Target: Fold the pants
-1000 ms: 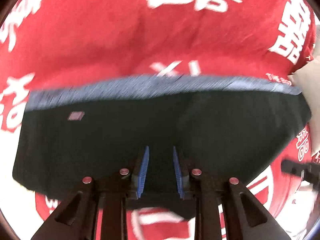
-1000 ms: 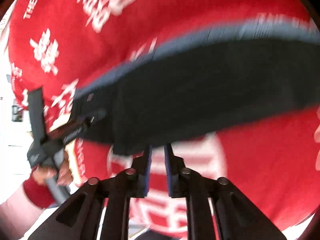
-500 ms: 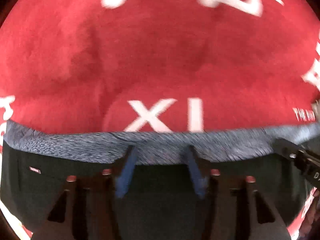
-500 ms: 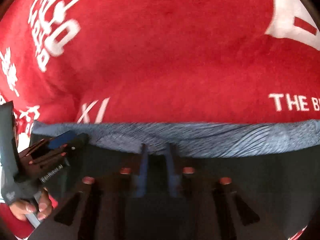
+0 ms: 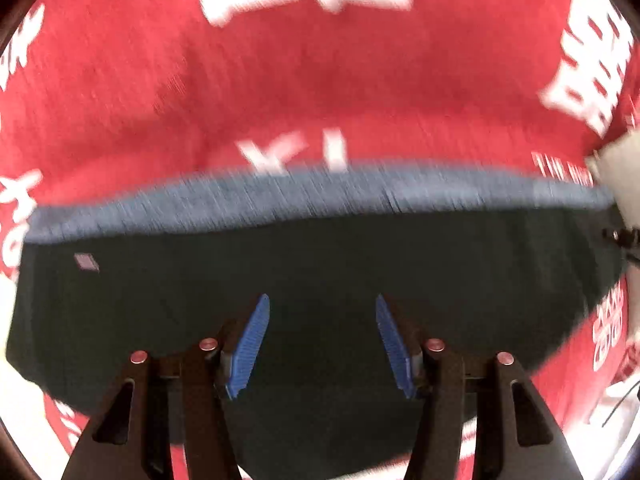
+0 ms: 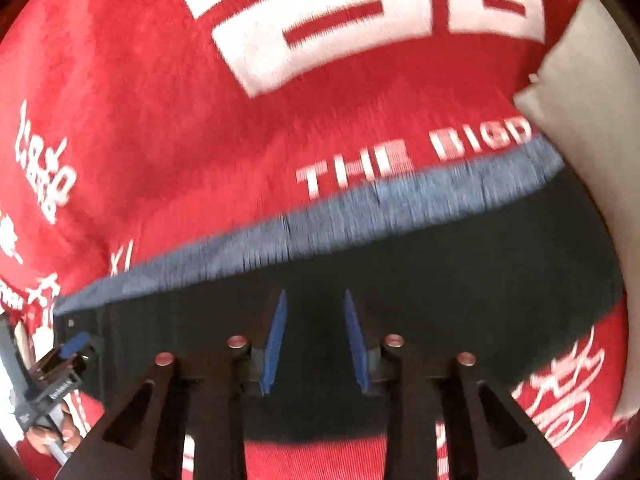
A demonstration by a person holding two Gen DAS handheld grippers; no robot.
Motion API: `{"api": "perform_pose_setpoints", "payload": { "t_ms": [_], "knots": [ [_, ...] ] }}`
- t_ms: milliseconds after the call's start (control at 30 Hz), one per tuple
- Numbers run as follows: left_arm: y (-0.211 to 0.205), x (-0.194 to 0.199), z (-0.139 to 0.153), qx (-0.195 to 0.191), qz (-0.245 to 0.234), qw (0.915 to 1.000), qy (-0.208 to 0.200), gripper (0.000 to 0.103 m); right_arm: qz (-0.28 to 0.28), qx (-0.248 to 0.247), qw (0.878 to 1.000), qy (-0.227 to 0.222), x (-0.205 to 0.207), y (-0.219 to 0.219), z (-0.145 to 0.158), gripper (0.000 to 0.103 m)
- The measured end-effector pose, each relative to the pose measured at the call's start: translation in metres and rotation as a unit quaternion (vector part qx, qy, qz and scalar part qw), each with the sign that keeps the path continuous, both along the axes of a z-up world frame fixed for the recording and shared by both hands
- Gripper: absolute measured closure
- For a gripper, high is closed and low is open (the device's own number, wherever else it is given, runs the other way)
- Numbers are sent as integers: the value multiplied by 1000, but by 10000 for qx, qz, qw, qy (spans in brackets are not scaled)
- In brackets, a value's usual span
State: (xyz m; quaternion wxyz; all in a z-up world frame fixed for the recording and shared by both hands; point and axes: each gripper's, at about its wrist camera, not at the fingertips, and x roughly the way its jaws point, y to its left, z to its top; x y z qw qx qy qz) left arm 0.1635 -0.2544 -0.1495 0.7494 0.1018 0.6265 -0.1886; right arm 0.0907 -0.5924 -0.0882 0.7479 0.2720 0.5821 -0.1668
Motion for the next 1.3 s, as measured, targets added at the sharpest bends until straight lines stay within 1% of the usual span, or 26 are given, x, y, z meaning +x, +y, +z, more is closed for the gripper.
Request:
{"api": "perform_pose_setpoints", "payload": {
  "t_ms": [33, 67, 100, 133, 167, 267, 333, 367, 400, 433, 500, 533, 567, 667, 733, 767, 800, 833, 967, 1100, 1200, 1300],
  "knots": [
    [1, -12, -7, 106, -4, 9999, 87, 46, 38, 18, 10000, 69, -5, 4, -5, 68],
    [1, -28, -8, 74, 43, 9999, -112, 46, 62, 27, 9998, 172, -9, 9, -12, 68],
    [1, -35, -6, 67, 7, 9998, -204, 46, 65, 52, 9997, 229, -16, 13, -19, 67],
    [0, -43, -4, 99, -61, 9997, -219, 46, 114, -87, 9999, 9, -23, 16, -19, 67],
    [0, -48, -2, 97, -87, 9996, -257, 46, 231, -229, 9994, -109, -28, 20, -17, 67],
    [2, -63, 0, 108, -166, 9993, -322, 46, 653, -608, 9959, -120, -29, 32, -16, 65],
    [0, -65, 3, 202, -255, 9988, -379, 46, 721, -560, 9958, -108, -27, 34, -15, 55],
    [1, -69, 4, 234, -269, 9986, -388, 46, 745, -494, 9960, -82, -25, 34, -15, 52],
    [0, -69, 4, 250, -262, 9986, -381, 46, 783, -437, 9960, -57, -22, 32, -14, 44],
    [2, -66, 4, 241, -223, 9989, -346, 46, 835, -365, 9958, -38, -20, 33, -15, 35],
    [7, -63, 5, 198, -133, 9993, -286, 43, 1002, -233, 9947, 2, -11, 43, -18, 23],
    [7, -63, 5, 242, -80, 9992, -300, 40, 1114, -247, 9934, 61, -8, 48, -19, 23],
    [15, -64, 9, 297, -43, 9990, -329, 35, 1218, -341, 9919, 152, -6, 51, -19, 23],
    [12, -63, 6, 371, -34, 9986, -370, 34, 1288, -488, 9902, 232, -3, 62, -26, 22],
    [11, -66, 8, 445, -67, 9982, -400, 34, 1277, -479, 9903, 252, -1, 62, -27, 22],
    [10, -66, 8, 519, -71, 9976, -442, 28, 1276, -464, 9904, 265, 3, 64, -28, 22],
    [9, -66, 8, 639, -43, 9966, -511, 20, 1296, -448, 9901, 291, 6, 65, -29, 22],
    [10, -64, 8, 701, -24, 9961, -530, 19, 1322, -440, 9898, 305, 7, 65, -29, 20],
    [12, -60, 7, 666, 55, 9971, -362, 19, 1448, -474, 9879, 283, 11, 71, -32, 17],
    [5, -63, 15, 883, -88, 9952, -417, 19, 1562, -556, 9856, 340, 20, 80, -35, 17],
    [-7, -67, 28, 718, -134, 9965, -395, 19, 1317, -324, 9904, 251, 16, 73, -29, 17],
    [-30, -72, 42, 523, -227, 9974, -444, 19, 719, -79, 9974, 59, -1, 48, -19, 17]
  ]
}}
